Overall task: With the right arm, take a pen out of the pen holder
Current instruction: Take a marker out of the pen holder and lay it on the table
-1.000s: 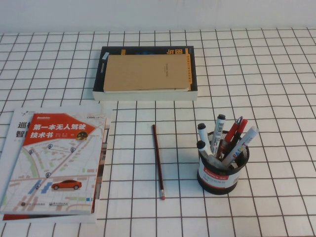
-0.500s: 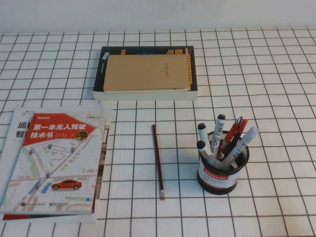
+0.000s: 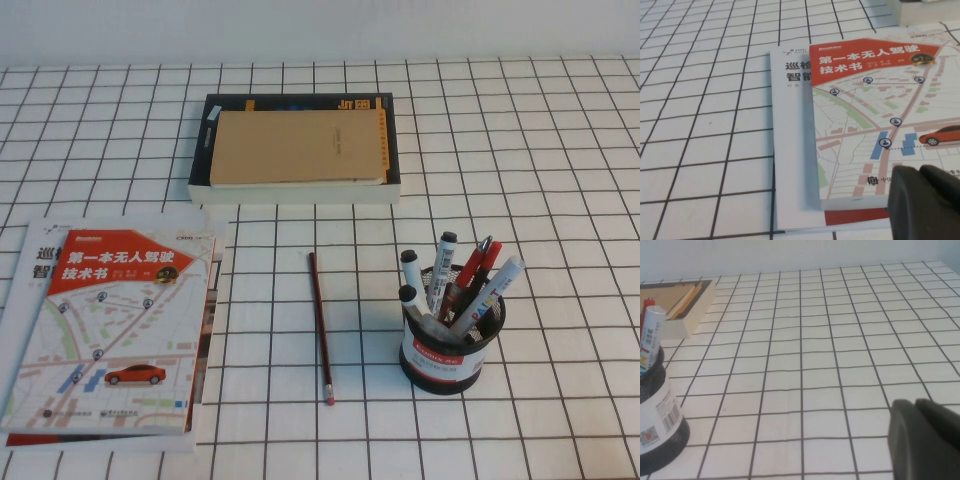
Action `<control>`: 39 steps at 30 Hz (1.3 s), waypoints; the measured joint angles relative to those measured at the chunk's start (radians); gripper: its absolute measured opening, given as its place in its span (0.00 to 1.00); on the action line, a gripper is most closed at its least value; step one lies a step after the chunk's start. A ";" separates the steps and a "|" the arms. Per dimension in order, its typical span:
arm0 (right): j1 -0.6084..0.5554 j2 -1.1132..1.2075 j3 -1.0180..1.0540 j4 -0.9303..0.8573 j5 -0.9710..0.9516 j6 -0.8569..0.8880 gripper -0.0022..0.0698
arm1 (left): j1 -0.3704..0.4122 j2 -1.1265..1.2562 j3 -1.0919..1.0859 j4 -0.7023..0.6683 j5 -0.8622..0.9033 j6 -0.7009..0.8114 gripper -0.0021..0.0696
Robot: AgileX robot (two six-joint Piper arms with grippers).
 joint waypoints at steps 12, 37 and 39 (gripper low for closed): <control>0.000 -0.001 0.000 0.227 0.077 -0.272 0.01 | 0.000 0.000 0.000 0.000 0.000 0.000 0.02; 0.000 -0.001 0.000 0.272 0.096 -0.306 0.01 | 0.000 0.000 0.000 0.000 0.000 0.000 0.02; 0.000 -0.001 0.000 0.272 0.096 -0.306 0.01 | 0.000 0.000 0.000 0.000 0.000 0.000 0.02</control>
